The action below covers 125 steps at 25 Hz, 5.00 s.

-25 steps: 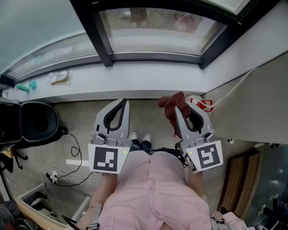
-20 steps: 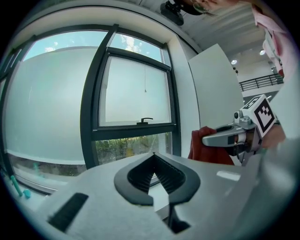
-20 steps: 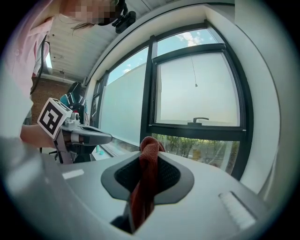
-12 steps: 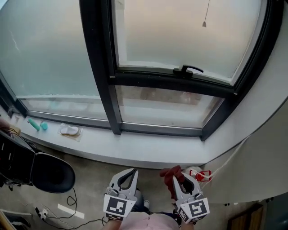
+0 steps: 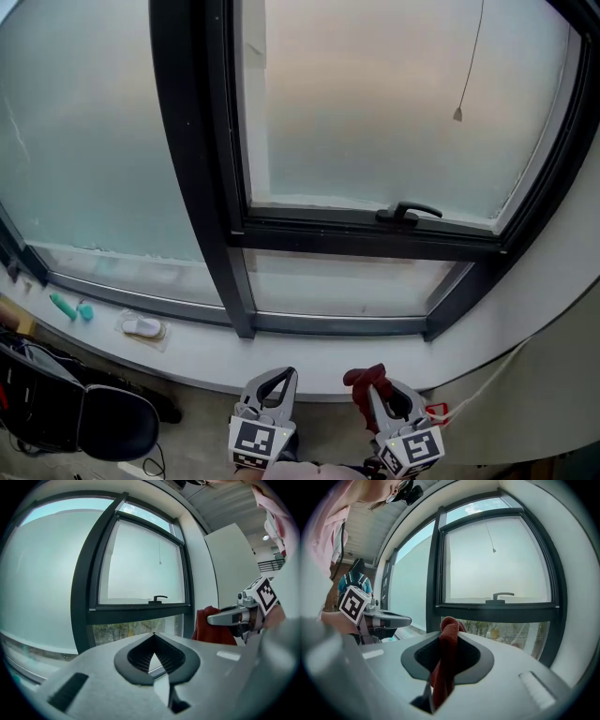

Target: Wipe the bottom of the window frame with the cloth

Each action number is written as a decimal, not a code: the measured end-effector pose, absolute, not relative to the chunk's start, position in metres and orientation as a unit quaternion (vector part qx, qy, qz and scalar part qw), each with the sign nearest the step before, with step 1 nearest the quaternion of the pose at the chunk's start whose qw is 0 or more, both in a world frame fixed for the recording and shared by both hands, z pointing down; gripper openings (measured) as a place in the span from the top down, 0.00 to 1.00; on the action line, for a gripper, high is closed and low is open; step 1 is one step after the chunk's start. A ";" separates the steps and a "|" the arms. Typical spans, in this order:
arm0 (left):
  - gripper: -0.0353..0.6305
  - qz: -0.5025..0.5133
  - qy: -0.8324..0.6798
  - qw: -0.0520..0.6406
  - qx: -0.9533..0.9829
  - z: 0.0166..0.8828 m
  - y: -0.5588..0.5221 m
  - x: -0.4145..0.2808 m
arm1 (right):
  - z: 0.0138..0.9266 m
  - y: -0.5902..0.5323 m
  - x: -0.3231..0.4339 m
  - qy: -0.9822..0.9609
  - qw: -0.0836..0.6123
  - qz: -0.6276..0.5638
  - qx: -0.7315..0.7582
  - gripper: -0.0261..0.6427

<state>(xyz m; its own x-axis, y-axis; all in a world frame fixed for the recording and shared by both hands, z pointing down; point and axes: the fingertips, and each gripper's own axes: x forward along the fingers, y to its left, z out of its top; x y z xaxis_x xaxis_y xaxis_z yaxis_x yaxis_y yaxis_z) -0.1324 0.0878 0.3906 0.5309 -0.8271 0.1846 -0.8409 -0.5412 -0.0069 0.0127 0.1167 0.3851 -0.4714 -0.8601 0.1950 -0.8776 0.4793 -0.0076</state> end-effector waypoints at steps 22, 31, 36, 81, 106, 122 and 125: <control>0.95 0.078 -0.531 0.054 0.842 0.385 -0.021 -0.209 | 0.388 -0.007 -0.061 -0.882 0.090 0.067 0.458 0.87; 0.95 0.058 -0.562 0.032 0.824 0.368 -0.047 -0.184 | 0.368 -0.051 -0.047 -0.906 0.067 0.049 0.416 0.87; 0.95 0.055 -0.561 0.031 0.825 0.366 -0.054 -0.170 | 0.360 -0.065 -0.039 -0.908 0.062 0.040 0.412 0.87; 0.95 -0.002 -0.562 0.013 0.827 0.337 -0.108 -0.285 | 0.313 -0.276 -0.247 -0.842 0.322 -0.078 0.427 0.87; 0.95 0.012 -0.540 -0.031 0.841 0.327 -0.130 -0.266 | 0.315 -0.280 -0.215 -0.852 0.275 0.000 0.446 0.87; 0.95 0.006 -0.515 -0.027 0.856 0.323 -0.126 -0.194 | 0.314 -0.277 -0.154 -0.858 0.257 0.003 0.444 0.87; 0.95 0.017 -0.516 -0.041 0.856 0.323 -0.126 -0.185 | 0.314 -0.277 -0.151 -0.864 0.251 0.003 0.436 0.87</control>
